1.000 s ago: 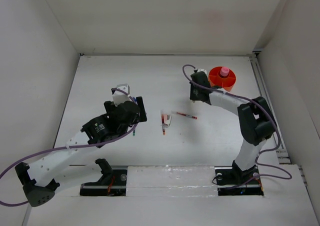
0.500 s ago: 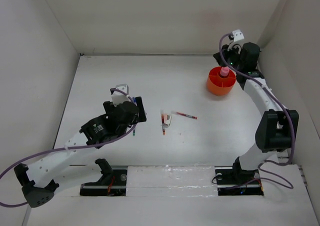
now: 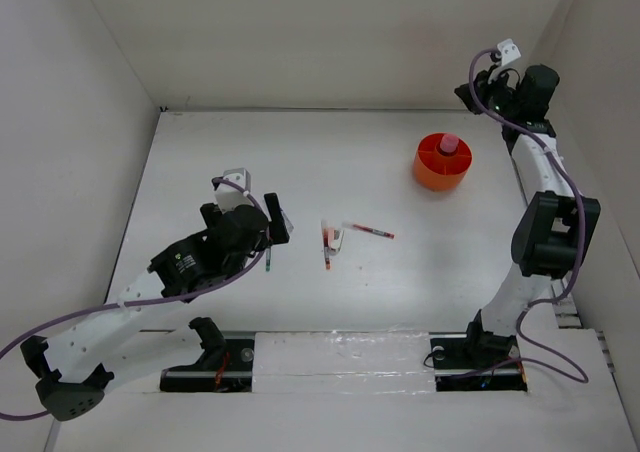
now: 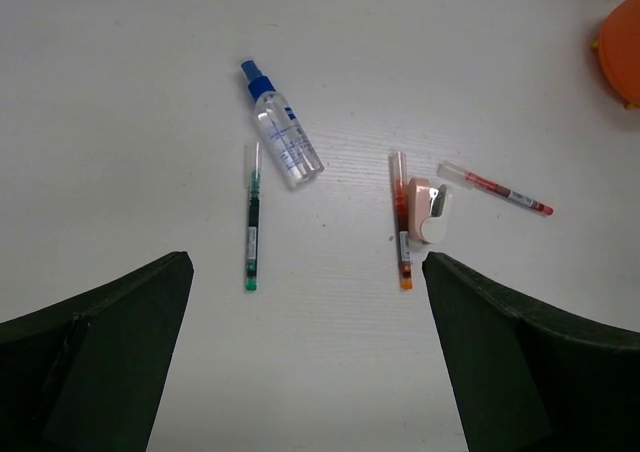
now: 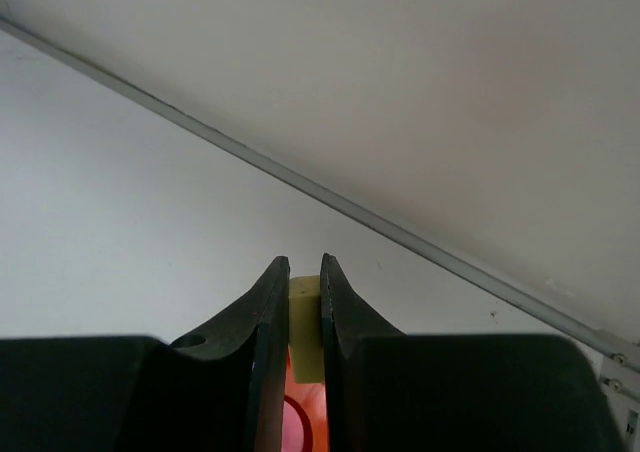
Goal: Sort the stationery into containers
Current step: Place the stationery in the storage box.
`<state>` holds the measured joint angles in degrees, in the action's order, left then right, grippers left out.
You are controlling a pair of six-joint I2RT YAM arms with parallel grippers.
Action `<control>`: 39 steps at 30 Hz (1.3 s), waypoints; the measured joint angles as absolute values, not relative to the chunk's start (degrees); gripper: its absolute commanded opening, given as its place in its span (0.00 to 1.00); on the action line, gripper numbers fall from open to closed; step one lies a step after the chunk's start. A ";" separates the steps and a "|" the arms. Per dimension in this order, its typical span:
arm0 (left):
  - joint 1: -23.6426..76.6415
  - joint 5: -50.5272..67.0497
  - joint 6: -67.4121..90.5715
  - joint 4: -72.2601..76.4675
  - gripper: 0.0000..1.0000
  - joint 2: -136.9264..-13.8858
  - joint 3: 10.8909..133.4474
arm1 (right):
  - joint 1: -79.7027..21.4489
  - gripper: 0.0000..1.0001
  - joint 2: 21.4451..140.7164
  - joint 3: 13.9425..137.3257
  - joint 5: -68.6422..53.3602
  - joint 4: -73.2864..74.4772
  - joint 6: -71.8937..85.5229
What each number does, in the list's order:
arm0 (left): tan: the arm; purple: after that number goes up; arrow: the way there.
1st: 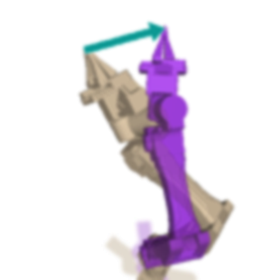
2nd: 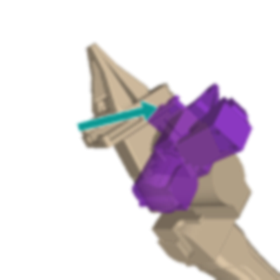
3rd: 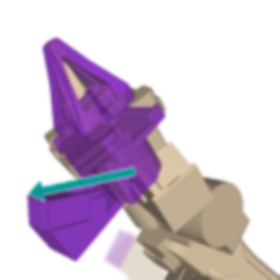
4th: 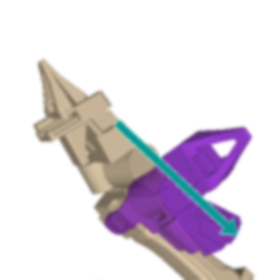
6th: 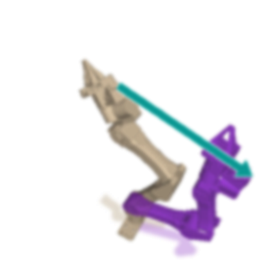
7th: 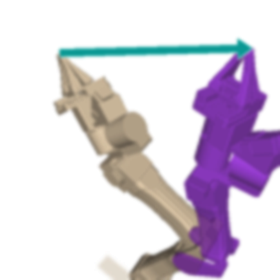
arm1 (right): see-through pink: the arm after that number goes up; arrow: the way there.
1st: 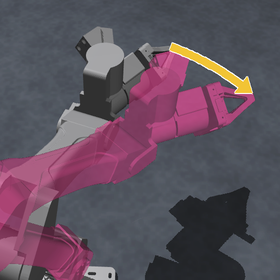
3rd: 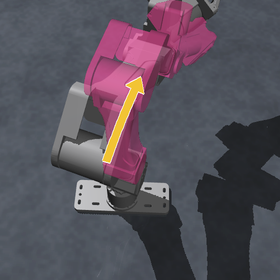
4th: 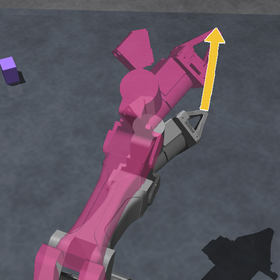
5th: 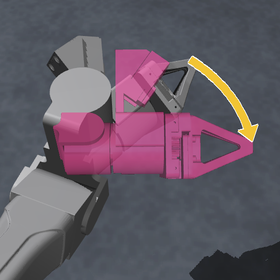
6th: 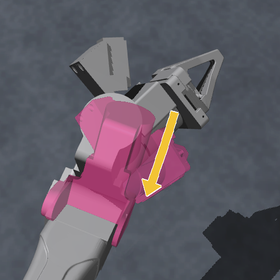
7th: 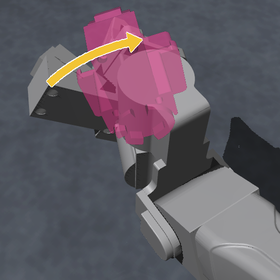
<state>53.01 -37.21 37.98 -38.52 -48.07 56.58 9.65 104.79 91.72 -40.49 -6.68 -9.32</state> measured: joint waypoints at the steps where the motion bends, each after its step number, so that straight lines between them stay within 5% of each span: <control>1: 53.01 -37.15 37.98 -38.48 1.00 -48.07 56.58 | 10.22 0.00 105.43 91.72 -40.99 -6.63 -9.58; 39: 53.01 -34.24 35.59 -36.23 1.00 -48.07 55.83 | 13.93 0.02 115.44 87.09 -40.91 -7.35 -10.13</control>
